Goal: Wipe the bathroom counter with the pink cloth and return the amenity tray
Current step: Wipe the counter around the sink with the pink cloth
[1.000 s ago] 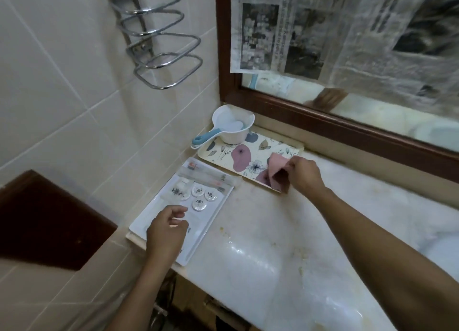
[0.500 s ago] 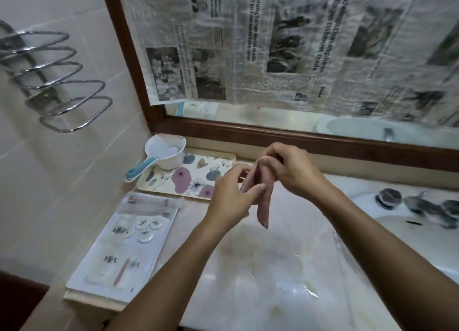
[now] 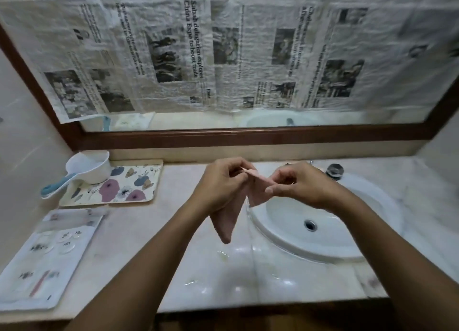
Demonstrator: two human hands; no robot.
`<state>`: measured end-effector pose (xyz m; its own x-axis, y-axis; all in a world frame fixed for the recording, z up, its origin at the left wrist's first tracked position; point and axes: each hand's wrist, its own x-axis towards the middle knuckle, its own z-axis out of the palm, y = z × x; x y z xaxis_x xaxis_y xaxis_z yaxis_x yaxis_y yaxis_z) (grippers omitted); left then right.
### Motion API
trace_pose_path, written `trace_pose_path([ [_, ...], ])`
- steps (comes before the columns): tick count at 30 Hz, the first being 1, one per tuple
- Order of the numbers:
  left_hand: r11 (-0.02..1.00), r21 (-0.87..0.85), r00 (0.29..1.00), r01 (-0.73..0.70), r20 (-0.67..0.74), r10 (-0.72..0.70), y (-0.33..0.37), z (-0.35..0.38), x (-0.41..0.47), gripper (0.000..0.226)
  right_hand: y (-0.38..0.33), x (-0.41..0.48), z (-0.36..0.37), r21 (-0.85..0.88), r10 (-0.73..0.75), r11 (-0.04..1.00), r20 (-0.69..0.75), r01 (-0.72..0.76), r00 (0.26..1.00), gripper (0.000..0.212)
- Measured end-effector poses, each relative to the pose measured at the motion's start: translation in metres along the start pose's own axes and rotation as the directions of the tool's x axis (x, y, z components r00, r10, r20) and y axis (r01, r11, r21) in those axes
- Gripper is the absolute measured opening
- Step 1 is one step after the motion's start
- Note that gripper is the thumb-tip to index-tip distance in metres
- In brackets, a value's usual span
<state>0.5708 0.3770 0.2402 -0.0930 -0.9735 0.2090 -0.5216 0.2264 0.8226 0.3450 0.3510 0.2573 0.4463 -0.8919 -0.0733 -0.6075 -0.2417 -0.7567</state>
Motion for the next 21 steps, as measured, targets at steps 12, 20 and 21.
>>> trace_pose_path([
  [12, 0.958, 0.265, 0.826, -0.109, 0.561, -0.062, 0.071, 0.136, 0.003, 0.033, 0.135, -0.150, -0.100, 0.384, 0.141, 0.918, -0.073, -0.102, 0.987, 0.016],
  [20, 0.848, -0.390, 0.828, 0.358, 0.552, -0.095, 0.067, 0.226, 0.026, 0.013, 0.211, -0.200, -0.128, 0.716, 0.432, 0.687, -0.263, -0.126, 0.863, 0.026],
  [21, 0.846, -0.390, 0.845, 0.363, 0.521, -0.122, 0.069, 0.243, 0.028, 0.013, 0.218, -0.202, -0.127, 0.730, 0.475, 0.671, -0.287, -0.130, 0.832, 0.027],
])
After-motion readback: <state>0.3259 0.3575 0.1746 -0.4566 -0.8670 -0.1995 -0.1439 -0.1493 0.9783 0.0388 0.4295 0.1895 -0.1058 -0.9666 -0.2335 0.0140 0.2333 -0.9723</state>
